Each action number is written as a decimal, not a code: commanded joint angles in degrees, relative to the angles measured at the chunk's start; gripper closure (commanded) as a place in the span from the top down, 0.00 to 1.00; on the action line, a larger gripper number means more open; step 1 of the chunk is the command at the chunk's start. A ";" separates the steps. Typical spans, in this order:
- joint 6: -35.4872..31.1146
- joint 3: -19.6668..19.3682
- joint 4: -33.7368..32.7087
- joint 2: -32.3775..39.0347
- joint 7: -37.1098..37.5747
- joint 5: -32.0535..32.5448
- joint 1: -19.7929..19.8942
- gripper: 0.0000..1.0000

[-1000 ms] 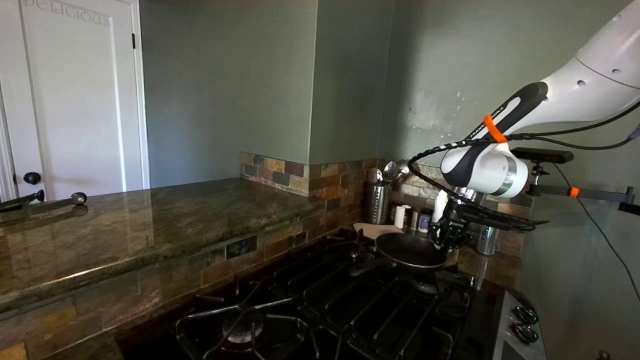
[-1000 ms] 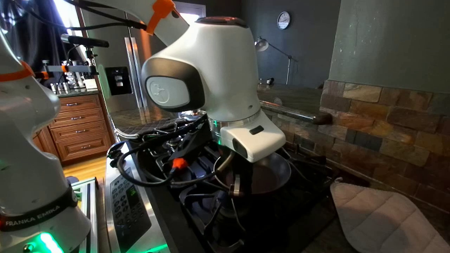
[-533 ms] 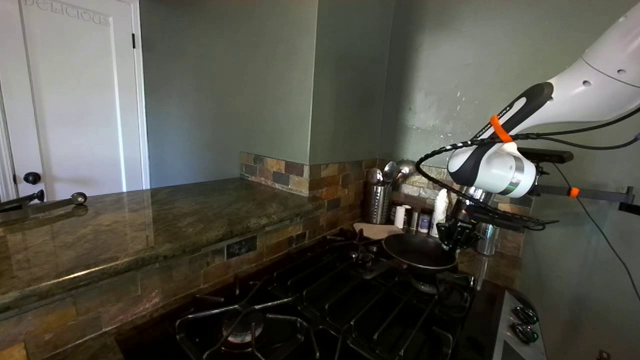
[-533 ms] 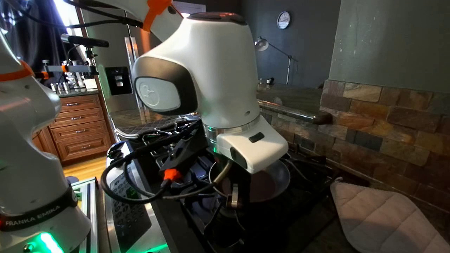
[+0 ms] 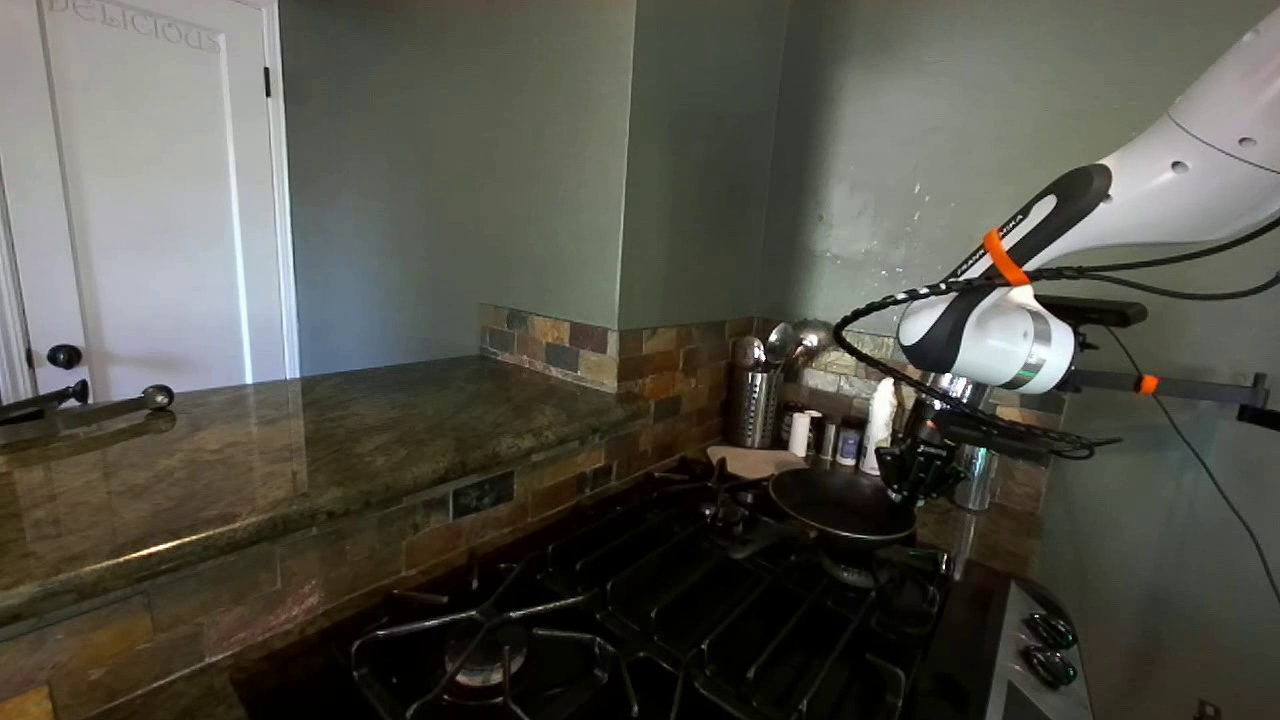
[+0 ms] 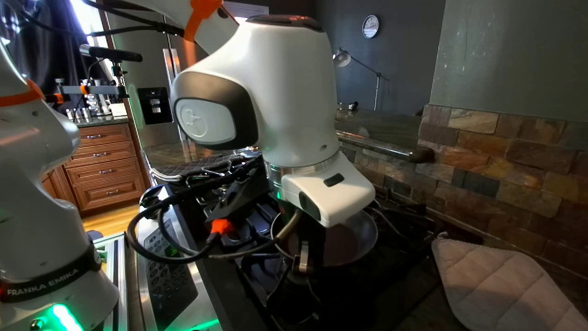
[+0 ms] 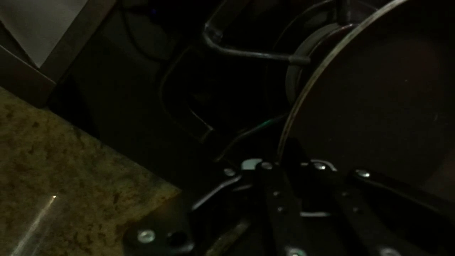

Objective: Move the black pan forwards.

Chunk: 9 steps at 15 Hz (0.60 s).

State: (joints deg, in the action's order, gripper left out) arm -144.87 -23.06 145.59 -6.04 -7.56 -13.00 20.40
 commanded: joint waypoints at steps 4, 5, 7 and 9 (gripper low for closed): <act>2.21 0.70 2.31 -0.59 8.38 6.13 1.34 0.04; 2.67 0.77 2.39 -0.90 9.05 6.31 1.31 0.04; 3.43 1.16 2.56 -1.38 10.43 6.64 1.18 0.04; 4.07 1.46 2.81 -1.70 11.51 7.32 1.15 0.04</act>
State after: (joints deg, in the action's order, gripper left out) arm -142.15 -22.66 146.04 -7.25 0.56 -8.80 20.78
